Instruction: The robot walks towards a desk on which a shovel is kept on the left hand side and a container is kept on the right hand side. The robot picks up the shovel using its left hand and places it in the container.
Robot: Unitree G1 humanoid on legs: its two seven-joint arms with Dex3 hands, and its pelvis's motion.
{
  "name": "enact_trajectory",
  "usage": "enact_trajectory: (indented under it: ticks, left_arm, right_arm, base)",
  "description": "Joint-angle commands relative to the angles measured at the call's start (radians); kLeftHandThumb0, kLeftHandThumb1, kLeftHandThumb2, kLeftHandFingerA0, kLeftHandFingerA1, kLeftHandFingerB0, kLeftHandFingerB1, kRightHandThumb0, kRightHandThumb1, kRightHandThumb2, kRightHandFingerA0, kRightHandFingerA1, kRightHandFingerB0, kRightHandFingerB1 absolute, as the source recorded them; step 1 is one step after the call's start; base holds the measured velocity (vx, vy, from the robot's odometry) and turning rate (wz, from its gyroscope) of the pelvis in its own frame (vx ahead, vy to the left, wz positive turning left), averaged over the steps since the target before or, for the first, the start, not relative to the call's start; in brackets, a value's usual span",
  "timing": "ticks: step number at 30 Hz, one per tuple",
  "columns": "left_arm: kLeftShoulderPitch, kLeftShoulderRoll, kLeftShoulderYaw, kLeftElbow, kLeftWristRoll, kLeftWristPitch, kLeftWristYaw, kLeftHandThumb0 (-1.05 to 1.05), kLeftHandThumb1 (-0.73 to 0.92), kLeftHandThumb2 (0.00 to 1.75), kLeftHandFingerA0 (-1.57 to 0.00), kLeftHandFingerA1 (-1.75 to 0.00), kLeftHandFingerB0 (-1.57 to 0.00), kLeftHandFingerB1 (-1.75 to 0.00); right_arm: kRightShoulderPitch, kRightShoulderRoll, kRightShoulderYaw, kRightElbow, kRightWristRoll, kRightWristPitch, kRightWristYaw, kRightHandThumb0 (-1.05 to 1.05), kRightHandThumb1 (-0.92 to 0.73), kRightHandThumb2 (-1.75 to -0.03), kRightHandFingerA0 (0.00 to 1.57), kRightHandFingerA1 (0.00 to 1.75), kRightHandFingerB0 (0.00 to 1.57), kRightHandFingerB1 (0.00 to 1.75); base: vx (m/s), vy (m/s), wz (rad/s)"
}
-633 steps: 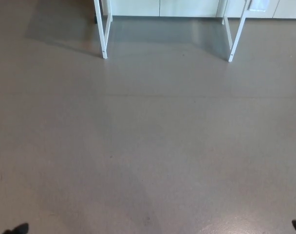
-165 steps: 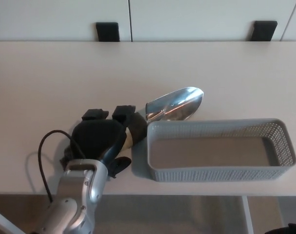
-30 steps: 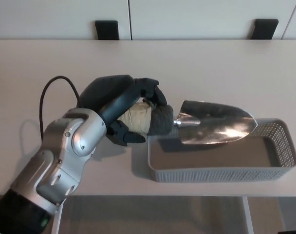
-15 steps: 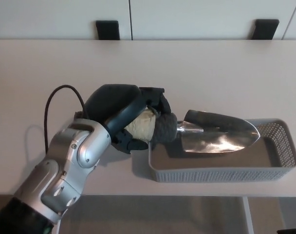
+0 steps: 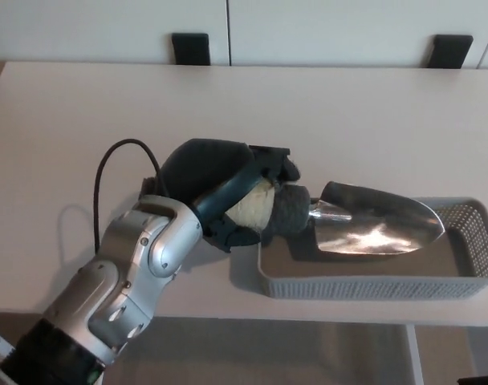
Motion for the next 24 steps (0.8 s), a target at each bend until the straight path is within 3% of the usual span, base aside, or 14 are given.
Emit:
enact_trajectory:
  ticks: [1,14,23,24]
  left_arm:
    - [-0.061,-0.019,-0.112,-0.027,0.027,0.068,-0.27,-0.97,0.61,0.98,0.0,0.0,0.0,-0.08]
    - [-0.068,-0.04,-0.156,-0.036,0.071,0.098,-0.28,-1.05,0.7,1.07,0.0,0.0,0.0,-0.05]
    - [-0.027,-0.012,-0.077,-0.167,0.032,0.068,-0.286,-0.98,0.66,1.05,0.0,-0.03,0.0,-0.1]
    - [-0.023,-0.008,-0.06,-0.198,0.02,0.064,-0.293,-0.94,0.62,0.96,0.0,0.0,0.0,-0.1]
  right_arm:
    - [-0.001,-0.02,-0.007,-0.013,0.005,0.001,0.016,-0.33,-0.64,-0.58,0.66,0.53,0.55,0.44]
    - [-0.016,-0.026,-0.012,-0.024,0.008,0.015,0.033,-0.32,-0.63,-0.58,0.66,0.53,0.54,0.45]
    - [-0.014,-0.027,-0.009,-0.02,0.003,0.02,0.033,-0.33,-0.64,-0.58,0.65,0.52,0.53,0.44]
    - [-0.014,-0.028,-0.009,-0.023,0.003,0.026,0.034,-0.33,-0.64,-0.58,0.65,0.52,0.53,0.43]
  base:
    - [0.0,0.0,0.0]
    - [0.0,0.0,0.0]
    - [0.0,0.0,0.0]
    - [0.0,0.0,0.0]
